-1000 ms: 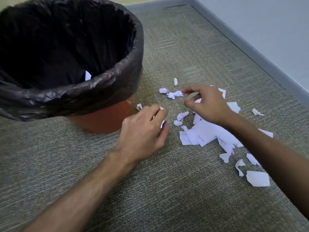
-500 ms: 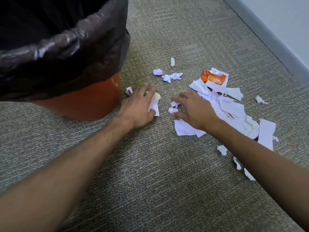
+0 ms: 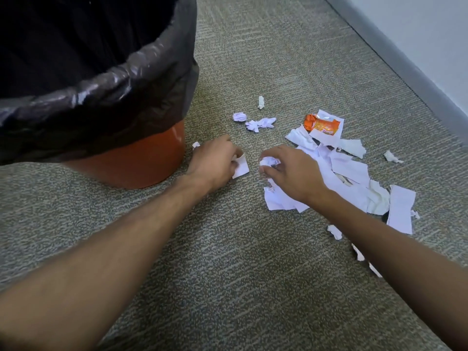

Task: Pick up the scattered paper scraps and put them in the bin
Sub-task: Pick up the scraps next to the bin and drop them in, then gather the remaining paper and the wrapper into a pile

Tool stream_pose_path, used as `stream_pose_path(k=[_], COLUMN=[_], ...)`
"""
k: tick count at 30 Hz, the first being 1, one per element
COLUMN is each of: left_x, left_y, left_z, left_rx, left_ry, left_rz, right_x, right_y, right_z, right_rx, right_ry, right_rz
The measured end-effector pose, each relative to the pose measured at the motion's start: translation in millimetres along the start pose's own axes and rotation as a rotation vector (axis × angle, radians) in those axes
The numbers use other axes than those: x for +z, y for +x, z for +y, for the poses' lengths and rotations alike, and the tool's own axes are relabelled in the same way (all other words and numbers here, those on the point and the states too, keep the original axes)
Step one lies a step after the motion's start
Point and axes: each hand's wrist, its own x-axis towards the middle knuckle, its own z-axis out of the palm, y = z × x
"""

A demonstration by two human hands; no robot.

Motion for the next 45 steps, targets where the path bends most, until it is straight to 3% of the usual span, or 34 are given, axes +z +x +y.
stream_pose_path(k=[7,18,23,28,32,35,40,45], left_x=[-53,-199,-242,-255,-252,-242,-209,-149], left_y=[-24,-81,-100,-109,-112,-115,-124,-114], left_z=[38,69,40,2,-16,-15,10,31], left_rx=[0.026,0.158,-0.026,-0.316,-0.378,-0.320,-0.011,0.265], left_ry=[-0.160,-0.397,-0.354,-0.301,-0.221,-0.123,-0.080,0.025], left_rz=[0.296,0.771,0.888,0.856,0.843,0.901,1.015,0.931], right_x=[-71,-202,-230,-223,-210,-199,-181,-154], right_y=[-8,-15,2,30,44,48,45,40], right_z=[-26,-121,-175,-220,-246,-243,-194,-120], right_rx=[0.002,-0.111,-0.256,-0.365,-0.423,-0.396,-0.320,-0.185], right_ry=[0.279,0.492,0.552,0.466,0.410,0.431,0.461,0.379], right_rz=[0.246,0.426,0.369,0.230,0.101,0.087,0.182,0.172])
